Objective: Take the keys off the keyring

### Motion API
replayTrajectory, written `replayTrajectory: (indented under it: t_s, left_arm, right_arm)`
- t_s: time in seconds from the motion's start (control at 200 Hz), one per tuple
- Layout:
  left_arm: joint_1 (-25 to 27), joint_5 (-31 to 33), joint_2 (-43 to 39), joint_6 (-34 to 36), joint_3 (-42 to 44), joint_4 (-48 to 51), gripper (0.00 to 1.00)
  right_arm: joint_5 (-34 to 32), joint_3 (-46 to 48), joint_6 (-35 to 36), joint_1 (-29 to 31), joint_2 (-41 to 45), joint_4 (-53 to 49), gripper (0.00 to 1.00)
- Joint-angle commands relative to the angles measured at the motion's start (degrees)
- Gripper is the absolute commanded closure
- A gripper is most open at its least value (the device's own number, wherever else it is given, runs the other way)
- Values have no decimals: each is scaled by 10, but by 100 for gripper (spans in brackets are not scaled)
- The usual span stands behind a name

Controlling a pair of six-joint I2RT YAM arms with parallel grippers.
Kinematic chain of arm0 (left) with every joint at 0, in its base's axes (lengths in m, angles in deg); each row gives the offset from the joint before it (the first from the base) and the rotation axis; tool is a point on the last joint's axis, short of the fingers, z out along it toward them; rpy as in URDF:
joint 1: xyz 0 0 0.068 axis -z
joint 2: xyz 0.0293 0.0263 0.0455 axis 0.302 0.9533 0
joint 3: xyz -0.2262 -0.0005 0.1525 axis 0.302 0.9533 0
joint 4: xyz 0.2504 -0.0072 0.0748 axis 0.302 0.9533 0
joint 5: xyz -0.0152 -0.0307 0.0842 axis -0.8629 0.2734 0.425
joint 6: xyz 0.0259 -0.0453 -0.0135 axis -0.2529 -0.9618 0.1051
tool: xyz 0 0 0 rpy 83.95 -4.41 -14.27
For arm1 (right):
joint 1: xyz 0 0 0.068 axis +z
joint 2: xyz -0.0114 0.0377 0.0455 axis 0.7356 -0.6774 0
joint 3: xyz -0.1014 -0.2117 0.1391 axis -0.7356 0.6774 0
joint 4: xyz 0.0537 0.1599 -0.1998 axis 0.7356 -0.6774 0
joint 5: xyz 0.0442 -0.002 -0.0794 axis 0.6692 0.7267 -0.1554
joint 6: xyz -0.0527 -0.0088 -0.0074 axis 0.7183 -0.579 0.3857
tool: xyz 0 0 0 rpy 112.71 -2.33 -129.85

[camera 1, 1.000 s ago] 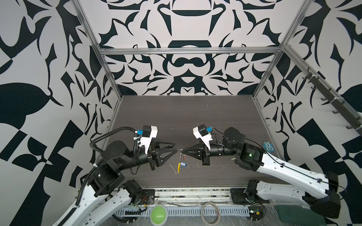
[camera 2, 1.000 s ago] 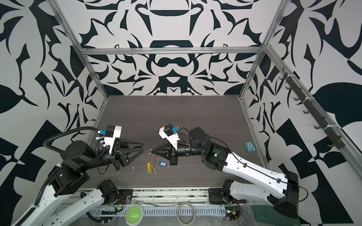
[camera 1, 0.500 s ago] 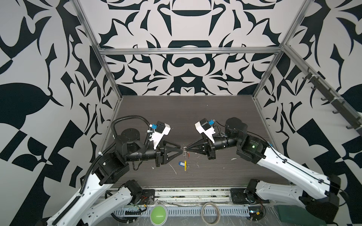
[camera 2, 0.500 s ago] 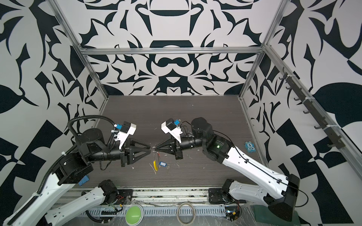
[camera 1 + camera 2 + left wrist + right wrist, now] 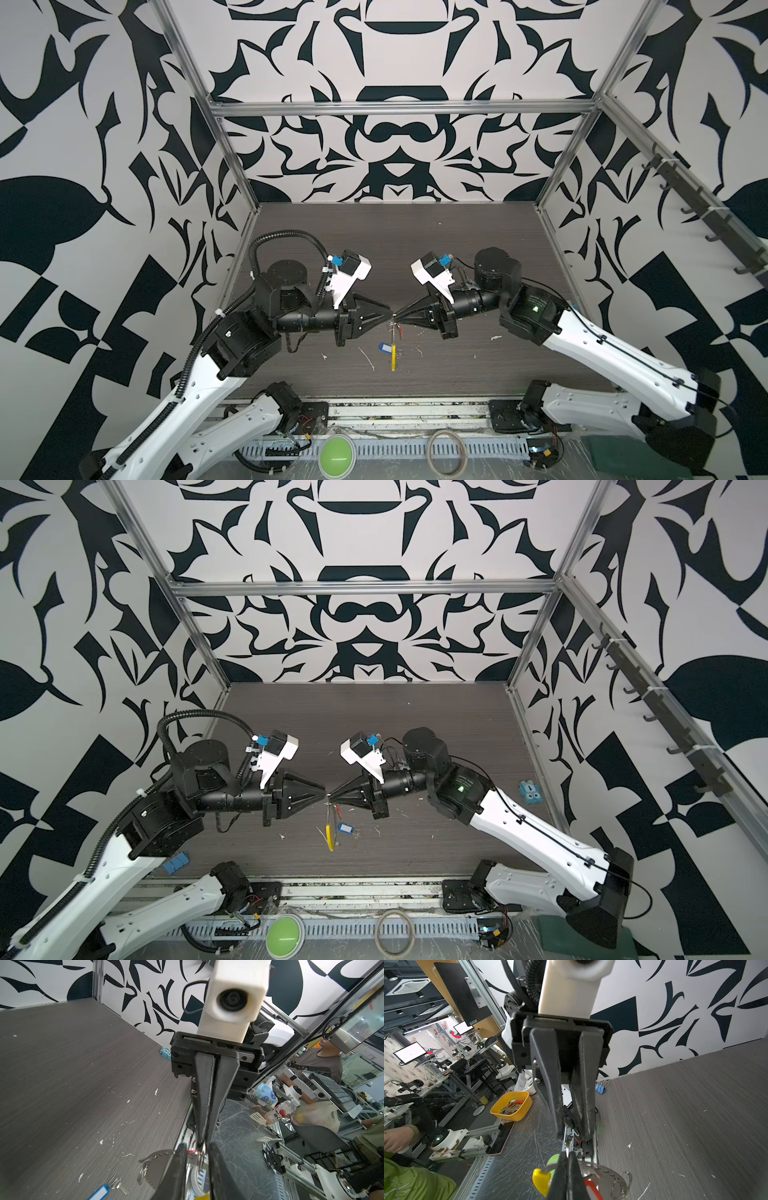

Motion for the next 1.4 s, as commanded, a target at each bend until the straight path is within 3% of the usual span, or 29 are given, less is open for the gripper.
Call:
replayTrajectory:
  t_s: [0.0, 0.53, 0.72, 0.94, 1.2, 1.395]
  left_arm:
    - [-1, -19, 2, 12, -16, 20, 78]
    - [-1, -20, 12, 17, -18, 31, 87]
    - [-1, -19, 12, 18, -17, 31, 82]
    - [-1, -19, 14, 17, -16, 27, 100]
    - [0, 0, -5, 19, -2, -2, 100]
    - [-1, 2, -8, 18, -2, -1, 100]
  right_arm:
    - [6, -26, 3, -3, 3, 26, 100]
    - [0, -27, -1, -4, 2, 28, 100]
    - [-2, -27, -2, -4, 2, 30, 100]
    - [-1, -27, -5, -4, 0, 32, 100]
    - [-19, -26, -9, -4, 4, 36, 100]
    - [-55, -21, -3, -4, 20, 38, 72]
